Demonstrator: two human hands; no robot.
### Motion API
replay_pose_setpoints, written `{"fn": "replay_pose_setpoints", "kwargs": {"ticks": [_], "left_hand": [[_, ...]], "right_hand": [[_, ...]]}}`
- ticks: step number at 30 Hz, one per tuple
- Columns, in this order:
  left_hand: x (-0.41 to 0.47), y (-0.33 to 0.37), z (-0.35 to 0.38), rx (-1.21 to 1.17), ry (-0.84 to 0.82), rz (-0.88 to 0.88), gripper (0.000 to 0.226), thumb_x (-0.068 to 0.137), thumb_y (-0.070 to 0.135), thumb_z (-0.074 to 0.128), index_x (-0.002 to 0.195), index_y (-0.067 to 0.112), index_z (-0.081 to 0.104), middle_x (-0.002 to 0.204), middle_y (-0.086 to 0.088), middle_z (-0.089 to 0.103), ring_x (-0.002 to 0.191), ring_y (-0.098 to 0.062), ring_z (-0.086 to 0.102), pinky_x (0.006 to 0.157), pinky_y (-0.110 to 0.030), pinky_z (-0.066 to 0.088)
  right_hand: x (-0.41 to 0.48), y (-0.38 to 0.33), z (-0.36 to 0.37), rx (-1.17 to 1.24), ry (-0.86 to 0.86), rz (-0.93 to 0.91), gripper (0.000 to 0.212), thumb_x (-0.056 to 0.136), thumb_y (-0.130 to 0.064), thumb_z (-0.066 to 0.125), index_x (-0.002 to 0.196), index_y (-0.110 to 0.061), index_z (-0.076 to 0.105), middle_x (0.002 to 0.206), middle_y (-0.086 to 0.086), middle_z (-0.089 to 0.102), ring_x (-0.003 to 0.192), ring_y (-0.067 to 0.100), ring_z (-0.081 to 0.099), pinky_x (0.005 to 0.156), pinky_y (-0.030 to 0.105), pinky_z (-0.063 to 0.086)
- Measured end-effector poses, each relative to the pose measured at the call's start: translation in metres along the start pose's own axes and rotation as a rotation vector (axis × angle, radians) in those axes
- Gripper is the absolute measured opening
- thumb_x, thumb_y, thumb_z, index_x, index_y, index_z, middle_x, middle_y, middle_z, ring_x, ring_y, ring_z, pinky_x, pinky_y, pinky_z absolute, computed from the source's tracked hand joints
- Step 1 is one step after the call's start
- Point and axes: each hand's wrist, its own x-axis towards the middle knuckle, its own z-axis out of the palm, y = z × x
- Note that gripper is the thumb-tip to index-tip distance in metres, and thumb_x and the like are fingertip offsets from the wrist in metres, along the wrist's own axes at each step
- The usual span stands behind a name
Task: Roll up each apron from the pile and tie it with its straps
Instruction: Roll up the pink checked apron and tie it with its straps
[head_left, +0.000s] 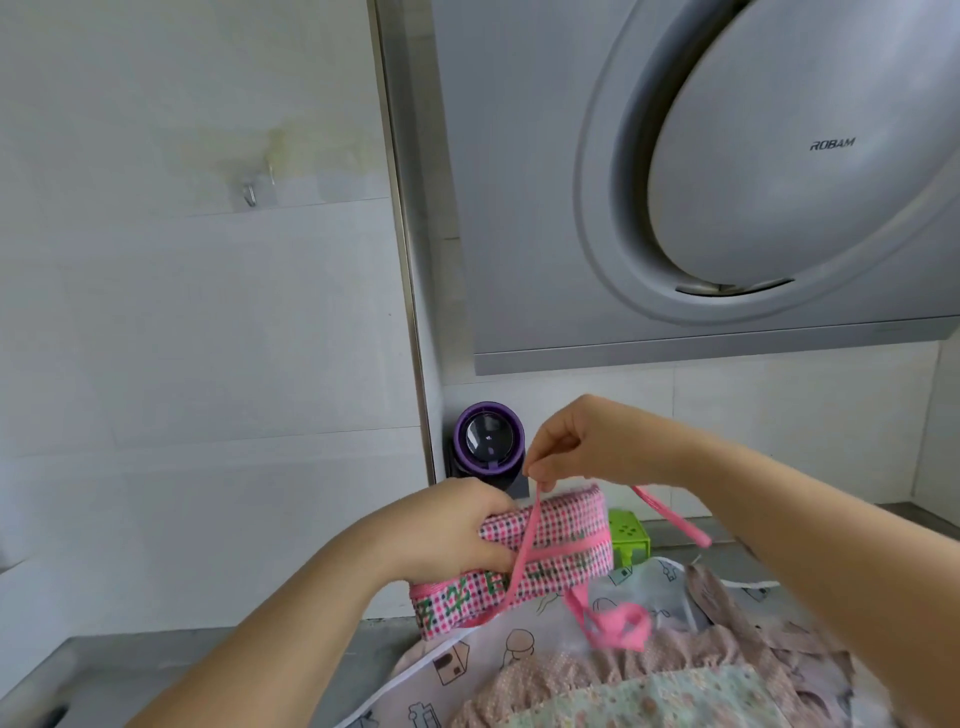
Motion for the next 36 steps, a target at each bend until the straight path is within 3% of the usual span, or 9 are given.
{"fn": "replay_pose_setpoints", "kwargs": {"ticks": [3,7,10,11,15,22,28,30,36], "left_hand": [[-0.008,0.011,-0.004,-0.026,-0.003,0.053,0.008,0.086,0.028,0.068,0.089,0.025,0.061,0.081,0.012,0.069,0.068,-0.004,0.065,0.064,-0.029,0.055],[-0.024,0.020,-0.016,-0.320,0.008,0.075,0.025,0.084,0.016,0.071,0.099,0.024,0.053,0.099,-0.002,0.072,0.085,-0.017,0.071,0.077,-0.038,0.059],[-0.029,0.019,-0.024,-0.457,0.113,0.085,0.025,0.083,0.014,0.071,0.100,0.019,0.053,0.097,-0.007,0.072,0.085,-0.022,0.072,0.077,-0.041,0.059],[-0.028,0.017,-0.026,-0.493,0.179,0.069,0.025,0.083,0.015,0.070,0.100,0.018,0.053,0.098,-0.008,0.071,0.085,-0.022,0.072,0.078,-0.041,0.058],[-0.015,0.003,-0.028,-0.554,0.399,-0.076,0.023,0.084,0.015,0.070,0.101,0.019,0.055,0.097,-0.006,0.070,0.083,-0.022,0.071,0.082,-0.045,0.057],[-0.003,-0.014,-0.015,-0.636,0.580,-0.228,0.032,0.081,0.022,0.075,0.104,0.018,0.053,0.095,-0.005,0.070,0.076,-0.021,0.071,0.072,-0.038,0.058],[0.005,-0.019,-0.007,-0.501,0.660,-0.245,0.032,0.082,0.027,0.073,0.100,0.025,0.047,0.099,-0.003,0.069,0.079,-0.018,0.069,0.074,-0.040,0.058],[0.007,-0.018,-0.004,-0.426,0.661,-0.235,0.032,0.083,0.029,0.072,0.100,0.026,0.045,0.101,-0.002,0.067,0.081,-0.019,0.069,0.074,-0.041,0.058],[0.015,-0.012,0.007,-0.021,0.625,-0.227,0.030,0.086,0.036,0.064,0.106,0.031,0.042,0.090,0.011,0.065,0.077,-0.012,0.063,0.065,-0.035,0.051]], "right_hand": [[0.000,0.003,-0.004,0.088,-0.074,-0.039,0.007,0.087,-0.016,0.066,0.083,-0.019,0.072,0.072,-0.009,0.070,0.055,-0.005,0.054,0.054,0.008,0.039],[-0.007,0.025,0.002,0.685,-0.265,-0.029,0.014,0.081,-0.018,0.067,0.086,-0.005,0.070,0.071,0.000,0.070,0.056,0.008,0.062,0.055,0.019,0.050],[-0.009,0.049,0.032,0.915,-0.051,0.124,0.027,0.039,-0.026,0.085,0.061,-0.015,0.072,0.069,0.009,0.071,0.052,0.009,0.064,0.054,0.023,0.054],[-0.006,0.058,0.044,0.966,0.025,0.153,0.028,0.041,-0.030,0.086,0.060,-0.016,0.071,0.069,0.011,0.070,0.048,0.009,0.062,0.053,0.023,0.053],[-0.006,0.034,0.077,1.199,-0.061,-0.048,0.012,0.072,-0.027,0.064,0.067,-0.020,0.072,0.055,-0.004,0.058,0.043,0.004,0.040,0.049,0.015,0.042],[-0.014,0.020,0.093,0.685,0.292,0.025,0.025,0.097,-0.019,0.051,0.075,-0.015,0.062,0.053,-0.010,0.059,0.048,0.005,0.041,0.051,0.013,0.036],[-0.019,0.021,0.077,0.239,0.277,0.030,0.028,0.096,-0.022,0.053,0.070,-0.018,0.061,0.059,0.004,0.064,0.040,0.005,0.036,0.045,0.013,0.031],[-0.022,0.015,0.068,0.087,0.255,0.017,0.029,0.096,-0.019,0.052,0.068,-0.019,0.059,0.058,-0.003,0.062,0.038,0.004,0.040,0.044,0.011,0.031],[-0.027,-0.021,0.035,-0.610,0.081,-0.103,0.026,0.096,-0.030,0.048,0.088,-0.010,0.063,0.083,0.002,0.064,0.077,0.019,0.057,0.070,0.030,0.046]]}}
